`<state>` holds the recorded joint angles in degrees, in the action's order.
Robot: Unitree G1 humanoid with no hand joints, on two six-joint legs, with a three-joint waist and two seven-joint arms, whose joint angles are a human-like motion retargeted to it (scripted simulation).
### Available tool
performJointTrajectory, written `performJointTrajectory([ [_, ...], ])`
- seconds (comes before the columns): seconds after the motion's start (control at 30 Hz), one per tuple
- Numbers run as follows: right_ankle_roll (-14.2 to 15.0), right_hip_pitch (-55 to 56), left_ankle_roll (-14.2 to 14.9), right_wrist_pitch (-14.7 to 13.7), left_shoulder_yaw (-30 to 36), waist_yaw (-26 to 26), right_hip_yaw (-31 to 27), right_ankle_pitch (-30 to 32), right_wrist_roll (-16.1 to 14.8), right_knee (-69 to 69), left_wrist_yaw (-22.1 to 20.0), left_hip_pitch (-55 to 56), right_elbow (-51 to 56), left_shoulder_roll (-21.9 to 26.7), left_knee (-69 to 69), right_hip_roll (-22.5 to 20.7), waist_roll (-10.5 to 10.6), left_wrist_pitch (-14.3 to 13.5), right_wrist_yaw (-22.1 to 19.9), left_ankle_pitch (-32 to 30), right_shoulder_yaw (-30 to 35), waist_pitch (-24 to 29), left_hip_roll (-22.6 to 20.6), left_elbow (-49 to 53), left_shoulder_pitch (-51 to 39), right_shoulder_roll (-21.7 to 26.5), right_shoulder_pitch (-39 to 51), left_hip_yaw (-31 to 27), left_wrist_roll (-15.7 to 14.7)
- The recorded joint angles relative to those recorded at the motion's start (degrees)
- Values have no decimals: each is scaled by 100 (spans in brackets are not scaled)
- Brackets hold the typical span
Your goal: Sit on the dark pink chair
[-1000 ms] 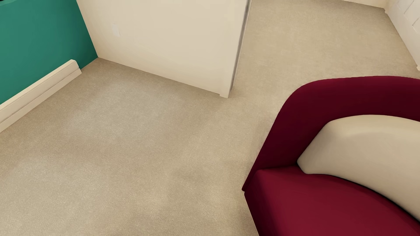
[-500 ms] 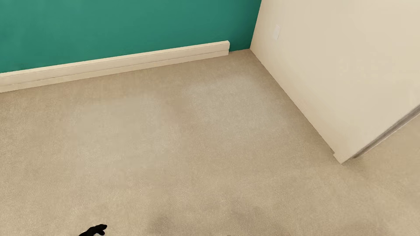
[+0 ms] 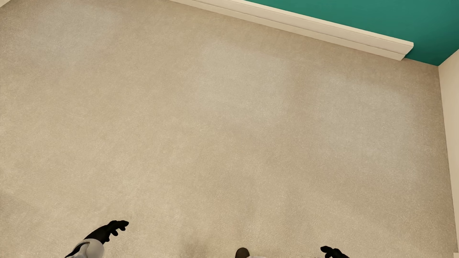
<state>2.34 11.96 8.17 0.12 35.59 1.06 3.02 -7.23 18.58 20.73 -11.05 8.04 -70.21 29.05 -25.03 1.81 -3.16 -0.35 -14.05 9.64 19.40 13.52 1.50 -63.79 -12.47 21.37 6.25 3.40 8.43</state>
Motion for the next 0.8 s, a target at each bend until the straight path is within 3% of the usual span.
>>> performJointTrajectory([
  [0.1,30,51,-90,-107,42,32,75,-9,-16,118,-65,-211,114,-103,478,10,177,8,-155,-14,53,101,-7,8,-98,81,6,14,4],
  [0.2,20,376,-50,-39,77,52,26,-86,-13,754,38,-122,212,-74,435,172,117,64,-52,-198,12,193,-134,137,-138,113,71,-25,135],
  [0.27,94,840,-81,-8,61,35,-193,-195,142,1455,19,155,368,-27,-3,268,99,39,12,-9,5,348,-191,226,-270,155,209,-72,238],
  [0.37,113,1311,-13,83,116,68,-628,-379,226,2351,-46,738,431,14,-823,153,155,104,141,243,185,554,-173,241,-464,177,466,-192,144],
  [0.47,265,1636,95,95,289,15,-647,-334,297,2815,-55,1429,515,102,-1586,112,74,95,165,412,225,765,-100,332,-826,127,781,-279,156],
  [0.53,-28,1795,-44,57,366,-77,-602,-698,387,2840,-141,1939,615,68,-2213,98,37,1,116,598,216,918,-134,362,-1134,149,1019,-395,174],
  [0.6,-26,2374,-88,35,428,-99,-712,-869,545,3561,-187,2471,672,72,-2912,48,8,-48,224,816,284,1148,-130,463,-1426,150,1373,-510,175],
  [0.63,-237,2754,-167,273,132,-62,-841,-983,114,3917,-49,2870,814,-29,-3279,95,91,64,83,1001,391,997,-156,450,-1428,207,1364,-595,165],
  [0.8,-262,3907,-81,323,260,-73,-999,-1371,148,5175,-91,3997,962,-231,-4465,157,116,70,54,1277,588,1281,-111,427,-2013,277,1997,-705,120],
])
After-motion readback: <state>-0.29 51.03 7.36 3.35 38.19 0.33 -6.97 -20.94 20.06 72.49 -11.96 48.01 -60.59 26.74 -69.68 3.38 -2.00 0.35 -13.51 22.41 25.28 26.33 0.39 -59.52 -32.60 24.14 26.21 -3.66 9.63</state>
